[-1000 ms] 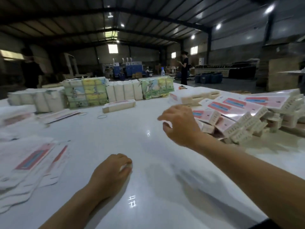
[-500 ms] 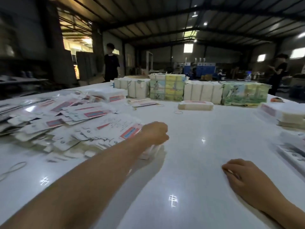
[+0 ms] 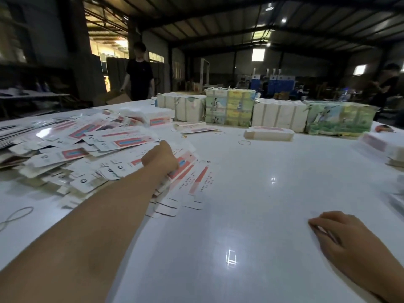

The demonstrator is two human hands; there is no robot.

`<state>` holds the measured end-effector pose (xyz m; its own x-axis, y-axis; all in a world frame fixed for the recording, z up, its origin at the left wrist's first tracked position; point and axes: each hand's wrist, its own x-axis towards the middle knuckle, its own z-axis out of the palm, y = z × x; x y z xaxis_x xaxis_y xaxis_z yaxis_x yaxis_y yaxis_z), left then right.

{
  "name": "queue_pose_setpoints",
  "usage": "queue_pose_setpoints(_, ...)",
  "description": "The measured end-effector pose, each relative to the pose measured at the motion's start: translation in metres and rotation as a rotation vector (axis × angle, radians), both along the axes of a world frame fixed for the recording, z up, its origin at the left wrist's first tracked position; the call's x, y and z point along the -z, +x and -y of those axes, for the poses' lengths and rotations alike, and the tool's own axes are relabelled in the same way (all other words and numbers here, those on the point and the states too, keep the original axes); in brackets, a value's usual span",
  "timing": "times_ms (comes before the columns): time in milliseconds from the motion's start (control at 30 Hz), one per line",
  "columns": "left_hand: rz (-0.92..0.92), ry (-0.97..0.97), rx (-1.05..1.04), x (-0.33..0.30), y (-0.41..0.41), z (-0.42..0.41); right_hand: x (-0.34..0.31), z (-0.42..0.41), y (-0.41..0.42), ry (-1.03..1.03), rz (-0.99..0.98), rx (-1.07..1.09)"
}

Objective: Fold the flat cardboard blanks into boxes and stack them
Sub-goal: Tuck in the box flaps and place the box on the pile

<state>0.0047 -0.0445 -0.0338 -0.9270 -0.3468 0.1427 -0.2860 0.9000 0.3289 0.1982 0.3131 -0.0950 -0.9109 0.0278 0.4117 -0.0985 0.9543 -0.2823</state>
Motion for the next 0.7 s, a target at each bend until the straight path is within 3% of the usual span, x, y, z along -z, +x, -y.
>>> queue_pose_setpoints(167,-0.091,0.108,-0.089,0.002,-0.002,0.015,-0.001,-0.001,0.002,-0.003,0.029,-0.004)
queue_pose_setpoints(433,-0.076,-0.104,-0.114,-0.006,0.005,0.004,-0.001,-0.004,-0.001,-0.001,0.031,-0.005)
queue_pose_setpoints(500,-0.099,0.078,-0.005,-0.021,0.009,-0.002,0.000,-0.006,-0.002,0.001,0.044,-0.005)
queue_pose_setpoints(600,-0.142,0.465,0.319,-0.047,0.026,-0.025,-0.001,-0.005,-0.001,0.012,0.068,-0.012)
queue_pose_setpoints(700,-0.035,0.601,0.597,-0.059,0.058,-0.067,-0.005,-0.006,0.001,0.009,0.089,-0.008)
